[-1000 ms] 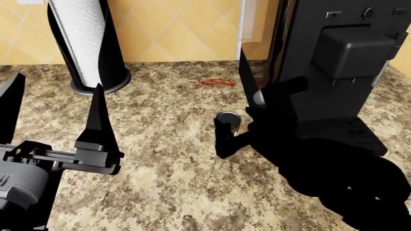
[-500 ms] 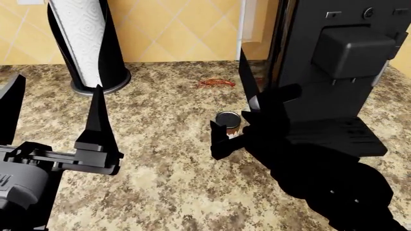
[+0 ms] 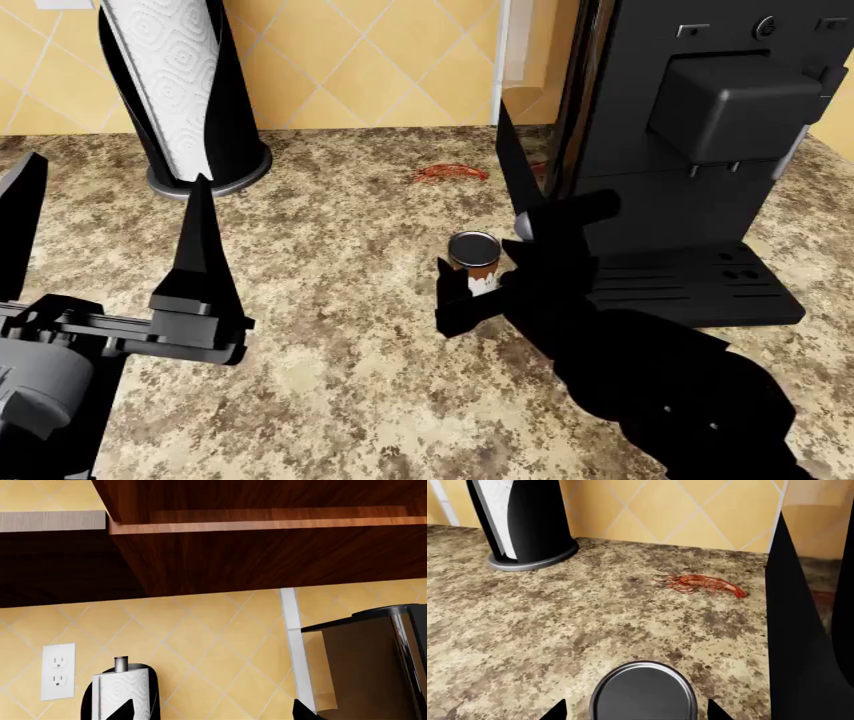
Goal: Pick the cans from the counter and place them in their designated side in the cabinet.
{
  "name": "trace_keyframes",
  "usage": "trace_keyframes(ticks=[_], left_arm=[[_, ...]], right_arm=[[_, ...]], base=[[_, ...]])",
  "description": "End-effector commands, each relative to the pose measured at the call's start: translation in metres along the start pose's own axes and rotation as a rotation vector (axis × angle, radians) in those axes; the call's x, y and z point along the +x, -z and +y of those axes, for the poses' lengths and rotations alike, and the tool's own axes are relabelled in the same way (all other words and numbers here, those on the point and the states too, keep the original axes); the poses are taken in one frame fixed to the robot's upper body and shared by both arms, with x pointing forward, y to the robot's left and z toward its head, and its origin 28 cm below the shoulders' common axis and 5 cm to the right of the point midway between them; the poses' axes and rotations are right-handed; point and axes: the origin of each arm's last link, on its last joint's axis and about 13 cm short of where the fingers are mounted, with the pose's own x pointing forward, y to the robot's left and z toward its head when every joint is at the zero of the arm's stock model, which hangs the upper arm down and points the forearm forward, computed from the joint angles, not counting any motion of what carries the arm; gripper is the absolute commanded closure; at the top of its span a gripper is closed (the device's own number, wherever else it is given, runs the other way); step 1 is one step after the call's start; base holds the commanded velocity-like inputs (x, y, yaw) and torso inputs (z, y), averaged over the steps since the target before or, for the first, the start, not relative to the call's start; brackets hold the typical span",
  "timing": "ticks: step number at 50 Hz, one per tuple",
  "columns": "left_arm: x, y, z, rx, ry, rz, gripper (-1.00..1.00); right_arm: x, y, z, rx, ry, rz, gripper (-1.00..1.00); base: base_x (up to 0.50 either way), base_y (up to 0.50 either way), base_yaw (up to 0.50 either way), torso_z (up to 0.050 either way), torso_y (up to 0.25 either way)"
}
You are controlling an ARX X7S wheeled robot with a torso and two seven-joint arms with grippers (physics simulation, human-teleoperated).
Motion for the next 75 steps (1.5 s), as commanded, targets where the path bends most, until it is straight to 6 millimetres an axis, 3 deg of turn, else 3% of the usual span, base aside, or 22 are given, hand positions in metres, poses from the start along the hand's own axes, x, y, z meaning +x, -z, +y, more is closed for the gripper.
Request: trace_keyframes(ticks=[1, 32, 33, 50, 63, 75], left_arm=[[-0.001, 0.0, 0.0, -0.001, -0.001, 0.001, -1.0], [-0.001, 0.004, 0.001, -0.005, -0.002, 0.006, -1.0], [-0.001, 0.004, 0.001, -0.005, -0.002, 0.006, -1.0], [-0.001, 0.004, 0.0, -0.011, -0.001, 0.008, -1.0], [-0.003, 0.004, -0.004, -0.016, 0.011, 0.014, -1.0], [-0.003, 0.004, -0.008, -0.027, 0.025, 0.014, -1.0]], right_arm=[[0.003, 0.003, 0.0, 0.001, 0.011, 0.01, -1.0], [0.014, 0.005, -0.001, 0.015, 0.029, 0.045, -1.0], [0.014, 0.005, -0.001, 0.016, 0.03, 0.043, 1.0], [-0.003, -0.016, 0.0, -0.012, 0.033, -0.026, 1.0], [-0.047, -0.063, 0.009, -0.066, -0.001, -0.149, 1.0], [-0.076, -0.075, 0.011, -0.08, -0.068, -0.178, 1.0]], base=[[0.0, 0.0, 0.0, 0.0, 0.0], [0.0, 0.0, 0.0, 0.0, 0.0], [0.0, 0.0, 0.0, 0.0, 0.0], [0.0, 0.0, 0.0, 0.0, 0.0], [0.0, 0.0, 0.0, 0.0, 0.0], [-0.07, 0.0, 0.0, 0.0, 0.0]])
